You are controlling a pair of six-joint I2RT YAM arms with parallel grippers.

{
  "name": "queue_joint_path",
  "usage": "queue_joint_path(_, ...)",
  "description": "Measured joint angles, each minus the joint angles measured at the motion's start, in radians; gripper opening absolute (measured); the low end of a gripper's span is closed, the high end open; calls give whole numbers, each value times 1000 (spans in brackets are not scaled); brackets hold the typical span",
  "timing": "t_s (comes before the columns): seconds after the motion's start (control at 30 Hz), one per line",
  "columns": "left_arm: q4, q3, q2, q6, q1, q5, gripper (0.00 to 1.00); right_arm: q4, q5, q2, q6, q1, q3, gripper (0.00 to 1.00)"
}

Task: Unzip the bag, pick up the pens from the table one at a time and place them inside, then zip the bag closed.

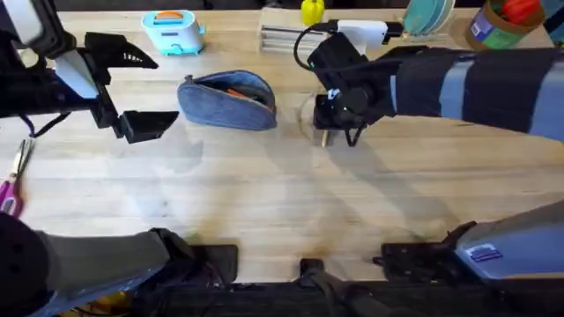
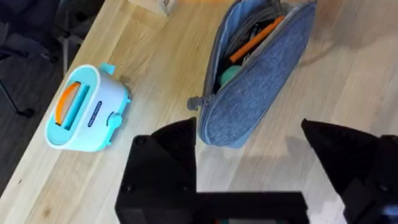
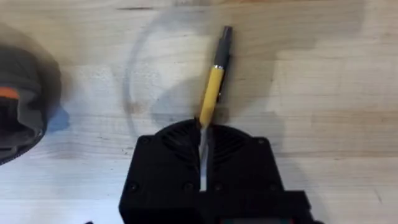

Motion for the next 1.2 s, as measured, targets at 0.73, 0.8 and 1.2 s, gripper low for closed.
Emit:
queue_joint_path(0.73,-8,0,0,0,0,0,993,26,-326,-63,-792,-44,319,32)
queue_joint_path(0.8,-8,0,0,0,0,0,993,39,-420,-62,-912,-39,319,31)
queue_joint_path(1.2,-8,0,0,0,0,0,993,89,-621,49,-1519,29,319,33)
